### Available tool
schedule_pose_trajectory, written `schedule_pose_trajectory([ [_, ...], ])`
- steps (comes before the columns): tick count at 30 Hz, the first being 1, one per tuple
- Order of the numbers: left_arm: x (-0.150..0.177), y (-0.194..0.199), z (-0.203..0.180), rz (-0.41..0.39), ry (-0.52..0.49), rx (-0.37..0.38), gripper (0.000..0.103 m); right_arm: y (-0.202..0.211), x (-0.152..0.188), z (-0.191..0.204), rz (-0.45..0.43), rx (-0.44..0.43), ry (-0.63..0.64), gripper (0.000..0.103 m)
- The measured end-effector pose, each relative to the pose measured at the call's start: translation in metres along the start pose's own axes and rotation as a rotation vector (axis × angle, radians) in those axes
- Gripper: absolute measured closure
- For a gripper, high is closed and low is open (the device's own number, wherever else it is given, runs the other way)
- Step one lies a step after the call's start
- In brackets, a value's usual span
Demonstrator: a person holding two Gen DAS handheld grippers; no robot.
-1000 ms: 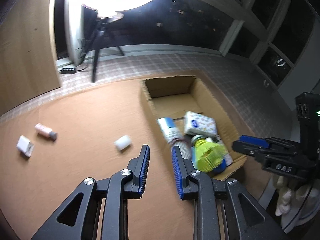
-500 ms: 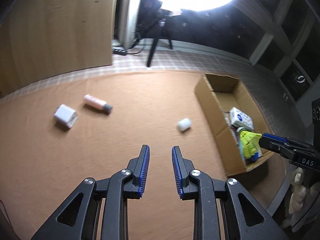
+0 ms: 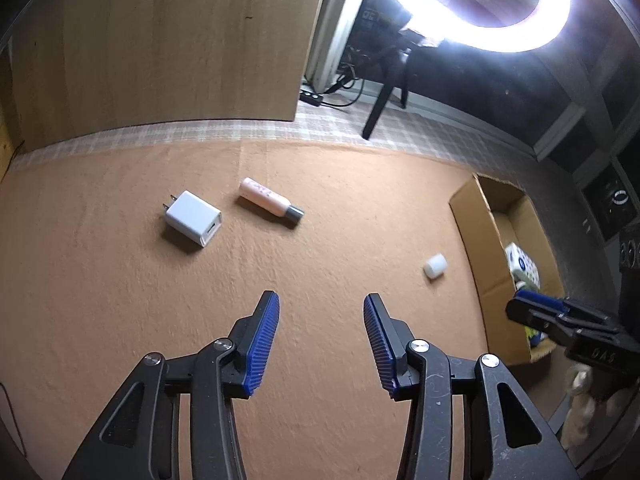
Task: Organize objects
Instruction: 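Move the right tool to the white foam block while the left tool approaches the pink bottle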
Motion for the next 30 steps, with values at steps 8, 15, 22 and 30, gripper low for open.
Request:
schedule_pose_trajectory([
  [8,-0.025,-0.026,0.008,0.017,0.038,-0.019,0.047,-0.033,-0.022,0.008,0.063,0.0,0.004,0.056],
  [15,-0.046,-0.041,0.015,0.027,0.054,-0.031,0.047,-0.065,-0.041,0.0,0.125,0.031,0.0,0.056],
  [22,-0.059,-0.057,0.024,0.044,0.085,-0.032,0.047,-0.091,-0.051,0.001,0.163,0.134,0.078,0.057],
  [30,-0.071,-0.08,0.039,0.062,0.124,-0.053,0.047,-0.098,-0.053,0.015,0.165,0.216,0.188,0.057],
])
Point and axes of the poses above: each gripper's, at about its wrist camera, not at the fingertips, and y roughly against the way its jaws point, z to its left, x to its underside, the point moved 5 cm from there along -y, roughly the way its jaws point, and after that the axes turned 6 degrees about x, right-handed, at the moved point
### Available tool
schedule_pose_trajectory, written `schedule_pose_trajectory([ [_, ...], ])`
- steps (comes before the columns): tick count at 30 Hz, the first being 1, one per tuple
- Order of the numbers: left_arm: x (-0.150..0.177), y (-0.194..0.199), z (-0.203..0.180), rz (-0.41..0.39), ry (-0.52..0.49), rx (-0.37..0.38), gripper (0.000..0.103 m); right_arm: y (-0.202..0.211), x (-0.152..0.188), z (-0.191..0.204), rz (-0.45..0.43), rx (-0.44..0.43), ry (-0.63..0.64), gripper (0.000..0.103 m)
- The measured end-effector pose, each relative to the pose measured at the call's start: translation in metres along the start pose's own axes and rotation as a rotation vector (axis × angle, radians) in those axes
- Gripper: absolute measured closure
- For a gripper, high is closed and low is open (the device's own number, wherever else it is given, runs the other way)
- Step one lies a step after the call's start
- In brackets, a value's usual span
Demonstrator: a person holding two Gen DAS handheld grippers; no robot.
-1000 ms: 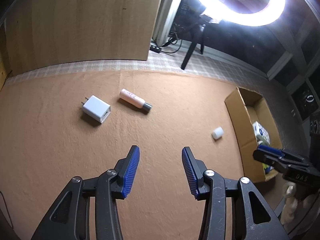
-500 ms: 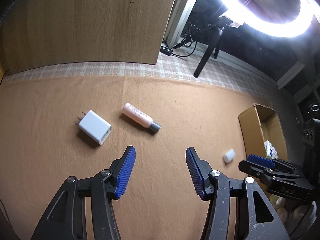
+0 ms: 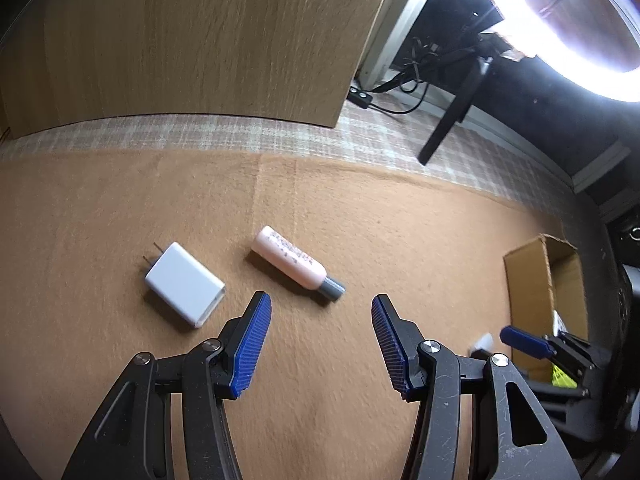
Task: Organize objects
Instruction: 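Move the right tool to the white foam block while the left tool approaches the pink bottle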
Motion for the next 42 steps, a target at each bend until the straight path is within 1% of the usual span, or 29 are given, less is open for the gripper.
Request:
schedule_pose_trajectory([
  [2,-0.007,-0.008,0.002,0.007,0.009,-0.012,0.047,-0.003,-0.003,0.001,0.005,0.025,0.022,0.057],
  [4,-0.012,-0.014,0.006,0.009,0.017,-0.019,0.046,-0.002,-0.005,0.001,0.003,0.024,0.026,0.057],
  [6,-0.019,-0.021,0.011,0.011,0.032,-0.035,0.043,0.002,-0.007,-0.001,-0.007,0.021,0.016,0.057],
  [12,-0.028,-0.049,0.023,0.058,0.048,-0.084,0.042,0.01,-0.007,0.0,-0.014,-0.02,-0.014,0.057],
  [15,-0.025,-0.056,0.022,0.055,0.014,-0.099,0.044,0.012,-0.006,0.0,-0.012,-0.046,-0.041,0.057],
  [16,-0.024,-0.056,0.02,0.04,-0.007,-0.109,0.049,0.012,-0.005,0.0,-0.01,-0.054,-0.049,0.057],
  [17,-0.021,-0.056,0.016,0.041,-0.033,-0.111,0.059,0.011,-0.005,-0.001,-0.007,-0.061,-0.059,0.057],
  [18,-0.018,-0.056,0.013,0.042,-0.063,-0.116,0.062,0.01,-0.005,-0.001,-0.002,-0.064,-0.066,0.057],
  [20,-0.012,-0.056,0.008,0.044,-0.104,-0.114,0.073,0.006,-0.004,-0.002,0.009,-0.071,-0.088,0.057],
  [22,-0.003,-0.055,0.004,0.042,-0.136,-0.114,0.079,0.002,-0.003,-0.003,0.02,-0.075,-0.108,0.057],
  [24,0.006,-0.053,0.0,0.047,-0.175,-0.105,0.08,-0.003,-0.002,-0.004,0.036,-0.075,-0.128,0.057],
  [27,0.02,-0.048,-0.003,0.06,-0.197,-0.075,0.079,-0.01,-0.003,-0.006,0.054,-0.052,-0.146,0.056],
  [28,0.025,-0.046,-0.003,0.073,-0.195,-0.059,0.07,-0.012,-0.004,-0.007,0.056,-0.036,-0.148,0.056],
  [29,0.028,-0.042,-0.002,0.077,-0.191,-0.043,0.054,-0.014,-0.005,-0.008,0.059,-0.013,-0.147,0.057],
  [30,0.031,-0.038,0.001,0.072,-0.185,-0.036,0.048,-0.016,-0.005,-0.009,0.066,0.001,-0.144,0.056],
  [31,0.033,-0.035,0.002,0.06,-0.181,-0.029,0.045,-0.019,-0.006,-0.008,0.075,0.014,-0.139,0.057],
  [34,0.034,-0.025,0.008,0.043,-0.168,-0.003,0.045,-0.028,-0.005,-0.007,0.107,0.05,-0.127,0.057],
  [36,0.035,-0.02,0.013,0.037,-0.159,0.008,0.045,-0.033,-0.003,-0.006,0.13,0.035,-0.136,0.056],
  [37,0.036,-0.016,0.016,0.035,-0.154,0.018,0.045,-0.032,-0.003,-0.005,0.123,0.031,-0.145,0.056],
  [38,0.036,-0.013,0.019,0.033,-0.151,0.025,0.045,-0.031,-0.003,-0.004,0.126,-0.003,-0.161,0.056],
  [40,0.037,-0.007,0.025,0.024,-0.147,0.018,0.045,-0.027,-0.001,-0.001,0.126,-0.099,-0.203,0.056],
  [41,0.035,-0.008,0.027,0.023,-0.146,0.019,0.045,-0.024,-0.001,0.0,0.115,-0.121,-0.218,0.056],
  [42,0.035,-0.006,0.029,0.022,-0.142,0.02,0.045,-0.019,-0.002,0.001,0.094,-0.122,-0.215,0.056],
])
Point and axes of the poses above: each gripper's, at about its wrist camera, not at the fingertips, and y roughly against the way its jaws point, z to its left, x to its underside, the point moved 5 cm from there along -y, roughly the way its jaws point, and after that the axes turned 6 degrees about x, right-handed, at the moved point
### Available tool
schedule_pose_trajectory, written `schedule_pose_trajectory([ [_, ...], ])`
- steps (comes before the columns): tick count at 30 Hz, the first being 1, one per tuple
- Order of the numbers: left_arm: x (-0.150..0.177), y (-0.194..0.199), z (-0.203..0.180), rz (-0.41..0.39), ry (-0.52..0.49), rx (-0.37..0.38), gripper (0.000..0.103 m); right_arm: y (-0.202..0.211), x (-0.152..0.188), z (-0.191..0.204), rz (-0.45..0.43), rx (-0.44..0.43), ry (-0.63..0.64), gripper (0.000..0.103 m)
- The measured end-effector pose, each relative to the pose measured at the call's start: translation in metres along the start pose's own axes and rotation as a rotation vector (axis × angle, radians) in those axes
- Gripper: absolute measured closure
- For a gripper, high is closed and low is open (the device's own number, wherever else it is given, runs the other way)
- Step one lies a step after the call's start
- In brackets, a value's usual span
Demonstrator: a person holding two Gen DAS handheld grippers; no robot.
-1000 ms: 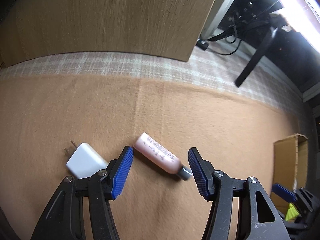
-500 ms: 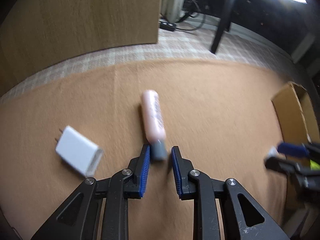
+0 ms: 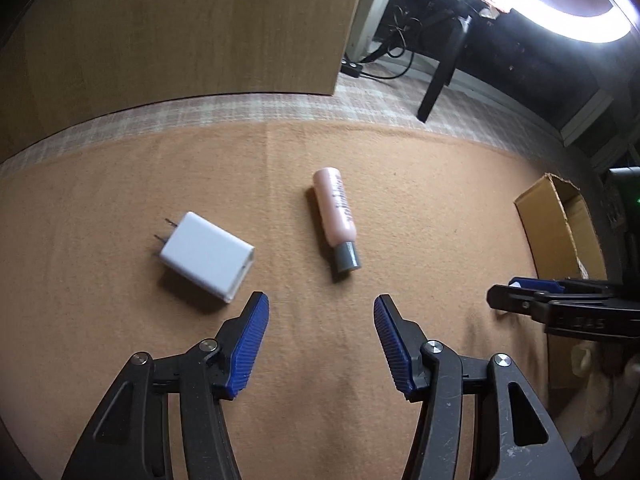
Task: Organize objects
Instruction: 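Move the right tool to the white foam block while the left tool approaches the pink bottle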
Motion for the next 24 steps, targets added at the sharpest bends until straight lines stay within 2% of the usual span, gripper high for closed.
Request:
schedule_pose_trajectory([
  [3,-0.002,0.0,0.004,0.001,0.002,-0.007,0.045,0.008,0.0,-0.001,-0.035,0.013,0.005,0.056],
  [9,-0.016,-0.013,-0.003,0.003,0.002,-0.005,0.045,-0.002,0.005,-0.003,-0.033,0.085,0.037,0.056],
  [18,-0.04,-0.039,0.001,0.015,0.056,-0.054,0.045,-0.008,0.01,0.004,-0.041,0.145,0.102,0.057],
  [21,-0.044,-0.046,0.002,0.02,0.057,-0.069,0.048,-0.008,0.011,0.004,-0.047,0.153,0.111,0.066],
  [24,-0.047,-0.049,0.002,0.012,0.042,-0.098,0.06,-0.007,0.01,0.0,-0.047,0.157,0.117,0.078],
])
Point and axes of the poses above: each gripper's, at about its wrist camera, not at the fingertips, and y roughly against the way its jaws point, z to its left, x to its underside, the point moved 5 cm from there along -y, roughly the way its jaws point, and after that the axes turned 6 degrees about x, right-handed, at the moved point
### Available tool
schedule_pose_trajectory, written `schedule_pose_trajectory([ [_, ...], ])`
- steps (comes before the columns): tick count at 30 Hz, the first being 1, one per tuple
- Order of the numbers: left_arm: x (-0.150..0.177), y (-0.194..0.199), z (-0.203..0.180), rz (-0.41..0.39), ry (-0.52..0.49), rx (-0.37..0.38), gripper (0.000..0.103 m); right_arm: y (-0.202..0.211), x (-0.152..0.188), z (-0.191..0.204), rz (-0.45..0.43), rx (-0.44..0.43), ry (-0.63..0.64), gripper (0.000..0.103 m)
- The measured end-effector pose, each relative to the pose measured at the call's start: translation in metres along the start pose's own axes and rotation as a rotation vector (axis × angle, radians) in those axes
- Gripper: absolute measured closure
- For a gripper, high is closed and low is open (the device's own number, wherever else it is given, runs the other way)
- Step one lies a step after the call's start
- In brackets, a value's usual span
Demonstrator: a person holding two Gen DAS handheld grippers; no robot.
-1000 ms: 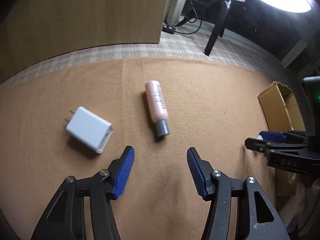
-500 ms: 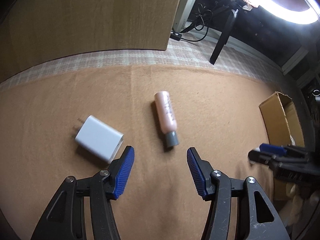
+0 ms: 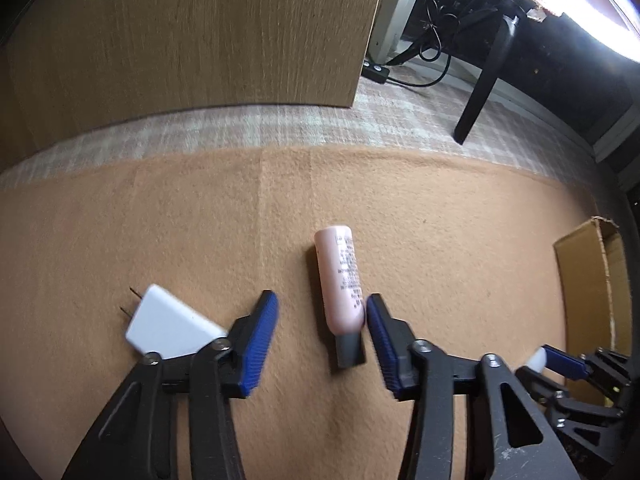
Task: Organize objects
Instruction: 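Move the right tool to the white foam block while the left tool approaches the pink bottle, then close the right tool on the foam block while the left tool grasps the pink bottle and lifts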
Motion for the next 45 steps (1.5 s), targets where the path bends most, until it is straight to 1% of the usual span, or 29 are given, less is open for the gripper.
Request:
schedule_pose_trajectory([
  [1,-0.001,-0.001,0.0,-0.001,-0.003,-0.004,0.065,0.0,0.0,-0.001,0.0,-0.003,0.001,0.079],
  [2,-0.002,-0.001,0.0,-0.003,-0.005,-0.009,0.075,0.0,0.0,-0.003,0.0,-0.013,-0.001,0.079],
  [3,-0.002,-0.001,-0.001,-0.001,-0.006,-0.009,0.08,0.0,0.001,-0.004,-0.001,-0.016,-0.001,0.079],
  [10,0.001,0.002,-0.001,-0.004,-0.001,0.007,0.081,0.011,0.006,-0.011,-0.025,-0.051,-0.011,0.08],
  [13,0.004,0.011,-0.004,-0.015,0.004,0.021,0.081,0.023,0.008,-0.013,-0.049,-0.083,-0.026,0.08],
  [17,0.008,0.026,-0.017,-0.034,-0.022,0.038,0.081,0.047,0.013,-0.02,-0.095,-0.107,-0.034,0.08],
  [19,0.009,0.035,-0.029,-0.048,-0.041,0.052,0.081,0.055,0.011,-0.024,-0.116,-0.12,-0.043,0.08],
  [22,0.01,0.047,-0.051,-0.065,-0.071,0.08,0.081,0.072,0.012,-0.035,-0.159,-0.112,-0.049,0.08],
  [26,0.01,0.059,-0.088,-0.084,-0.108,0.136,0.081,0.094,0.017,-0.063,-0.213,-0.092,-0.075,0.08],
  [30,0.015,0.068,-0.133,-0.091,-0.157,0.195,0.081,0.107,0.023,-0.097,-0.242,-0.074,-0.119,0.08],
  [32,0.017,0.068,-0.158,-0.085,-0.185,0.228,0.081,0.111,0.027,-0.115,-0.251,-0.062,-0.143,0.08],
  [34,0.019,0.067,-0.179,-0.08,-0.208,0.247,0.081,0.11,0.03,-0.132,-0.255,-0.049,-0.164,0.08],
  [41,0.022,0.046,-0.242,-0.047,-0.262,0.271,0.081,0.108,0.042,-0.178,-0.252,-0.032,-0.224,0.08],
  [45,0.023,0.03,-0.267,-0.027,-0.282,0.269,0.081,0.105,0.045,-0.19,-0.245,-0.03,-0.233,0.08],
])
Point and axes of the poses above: each gripper's, at about its wrist camera, not at the fingertips, and y roughly against the way its jaws point, z to its left, x to its underside, the point moved 5 cm from there along -y, roughly the way its jaws point, and after that the axes turned 6 degrees about x, right-handed, at the moved point
